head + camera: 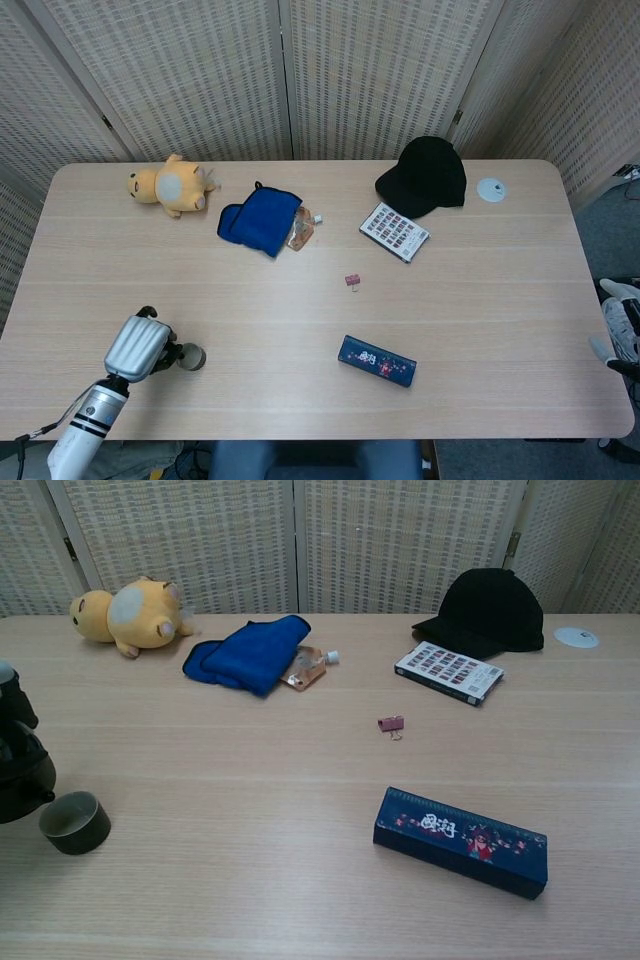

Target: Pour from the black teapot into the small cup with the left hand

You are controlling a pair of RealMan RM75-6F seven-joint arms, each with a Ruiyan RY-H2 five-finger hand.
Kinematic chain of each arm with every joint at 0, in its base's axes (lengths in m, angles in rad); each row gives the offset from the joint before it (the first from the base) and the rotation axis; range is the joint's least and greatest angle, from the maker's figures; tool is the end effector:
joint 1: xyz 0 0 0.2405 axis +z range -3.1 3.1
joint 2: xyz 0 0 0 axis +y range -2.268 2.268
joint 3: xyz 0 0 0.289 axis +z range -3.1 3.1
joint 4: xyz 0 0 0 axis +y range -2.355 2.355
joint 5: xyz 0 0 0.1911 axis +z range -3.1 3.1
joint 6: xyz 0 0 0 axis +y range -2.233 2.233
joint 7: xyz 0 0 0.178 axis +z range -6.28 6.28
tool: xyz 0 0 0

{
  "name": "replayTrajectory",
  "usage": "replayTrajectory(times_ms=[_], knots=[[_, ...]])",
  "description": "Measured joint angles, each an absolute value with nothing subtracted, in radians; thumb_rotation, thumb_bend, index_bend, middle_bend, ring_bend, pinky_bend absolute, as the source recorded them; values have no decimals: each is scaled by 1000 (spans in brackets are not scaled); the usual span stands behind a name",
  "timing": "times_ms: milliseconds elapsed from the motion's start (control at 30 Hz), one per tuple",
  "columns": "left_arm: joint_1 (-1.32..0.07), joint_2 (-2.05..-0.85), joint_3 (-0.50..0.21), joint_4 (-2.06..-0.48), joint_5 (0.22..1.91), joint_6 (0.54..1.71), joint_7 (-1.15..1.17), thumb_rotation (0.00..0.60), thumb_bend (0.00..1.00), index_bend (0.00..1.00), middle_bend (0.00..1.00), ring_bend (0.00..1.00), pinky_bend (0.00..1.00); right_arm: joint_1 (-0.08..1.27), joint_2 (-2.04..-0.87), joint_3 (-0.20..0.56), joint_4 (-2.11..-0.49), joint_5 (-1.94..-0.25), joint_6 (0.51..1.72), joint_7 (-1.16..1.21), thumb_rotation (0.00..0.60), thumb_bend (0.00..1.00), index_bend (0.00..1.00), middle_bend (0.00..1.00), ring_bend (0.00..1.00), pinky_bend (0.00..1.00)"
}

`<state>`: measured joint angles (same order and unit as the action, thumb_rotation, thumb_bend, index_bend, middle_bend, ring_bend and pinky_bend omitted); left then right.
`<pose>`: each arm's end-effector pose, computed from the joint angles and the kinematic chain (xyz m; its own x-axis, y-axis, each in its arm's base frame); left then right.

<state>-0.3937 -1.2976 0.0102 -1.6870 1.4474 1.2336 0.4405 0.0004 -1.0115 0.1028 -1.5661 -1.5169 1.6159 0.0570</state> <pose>-0.2494 0.2813 0.0732 0.6123 0.1339 0.7792 0.7645 -0.3518 -0.5402 -0.3407 -0.1955 0.2605 0.4817 0.1503 0.8634 -0.8757 0.0452 0.4807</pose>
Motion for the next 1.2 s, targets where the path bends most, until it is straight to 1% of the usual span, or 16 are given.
replayTrajectory(times_ms=[1200], knots=[[-380,-1366,24,-1566,1607,1302,559,600,412,976,1000,958,312,-5,-1016,103,-1558,-1510,1616,66,600,159,239,279,170,172]])
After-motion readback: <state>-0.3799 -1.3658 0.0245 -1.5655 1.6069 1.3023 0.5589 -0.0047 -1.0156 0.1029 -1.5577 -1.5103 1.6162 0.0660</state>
